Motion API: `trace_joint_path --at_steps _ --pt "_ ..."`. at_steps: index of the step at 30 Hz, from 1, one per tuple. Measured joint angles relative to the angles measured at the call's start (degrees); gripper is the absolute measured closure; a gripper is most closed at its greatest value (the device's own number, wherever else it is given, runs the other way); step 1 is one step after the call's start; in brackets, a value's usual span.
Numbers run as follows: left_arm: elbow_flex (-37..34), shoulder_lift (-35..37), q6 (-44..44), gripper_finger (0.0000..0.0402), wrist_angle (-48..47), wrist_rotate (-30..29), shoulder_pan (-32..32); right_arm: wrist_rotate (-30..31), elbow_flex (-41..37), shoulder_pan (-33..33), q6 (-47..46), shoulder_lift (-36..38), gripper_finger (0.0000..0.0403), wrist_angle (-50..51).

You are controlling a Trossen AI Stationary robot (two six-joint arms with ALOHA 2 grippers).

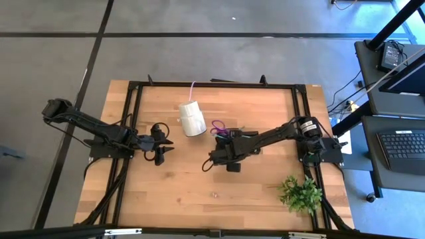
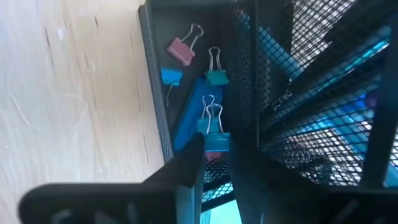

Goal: Pick and place office supplies into organizer
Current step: Put the blue binder clip into the black desk organizer, then put the pink binder clip into the black desk organizer

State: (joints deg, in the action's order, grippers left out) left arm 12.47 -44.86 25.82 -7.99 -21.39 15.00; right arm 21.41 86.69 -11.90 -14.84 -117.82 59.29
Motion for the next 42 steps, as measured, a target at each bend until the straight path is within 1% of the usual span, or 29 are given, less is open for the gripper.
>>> trace_joint_path --at_steps 17,22,26,30,33,35,39,42 --pt "0.0 0.0 0.0 0.0286 0.0 -0.2 0.0 0.0 0.0 0.1 -0.1 0.0 0.029 -0.9" --pt "0.0 0.0 0.0 0.0286 0.0 -0.2 0.0 -0.1 0.2 0.0 -5.1 0.3 0.0282 -0.7" --pt "0.0 0.0 0.0 0.0286 0.0 -0.2 0.0 -1.2 3.5 -0.7 -8.8 0.3 0.0282 1.8" --pt "0.0 0.0 0.0 0.0286 0.0 -0.2 0.0 -4.3 8.7 -2.9 -11.5 0.3 0.0282 1.7" --pt "0.0 0.0 0.0 0.0286 0.0 -0.2 0.0 -7.3 12.3 -5.0 -11.8 0.5 0.0282 -1.6" --pt "0.0 0.0 0.0 0.0286 0.0 -0.2 0.0 -8.0 13.9 -6.7 -12.0 0.5 0.0282 -4.4" --pt "0.0 0.0 0.0 0.0286 0.0 -0.5 0.0 -8.0 14.7 -10.6 -11.3 0.5 0.0282 -9.6" --pt "0.0 0.0 0.0 0.0286 0.0 -0.5 0.0 -8.0 13.4 -13.2 -11.1 0.5 0.0282 -13.1"
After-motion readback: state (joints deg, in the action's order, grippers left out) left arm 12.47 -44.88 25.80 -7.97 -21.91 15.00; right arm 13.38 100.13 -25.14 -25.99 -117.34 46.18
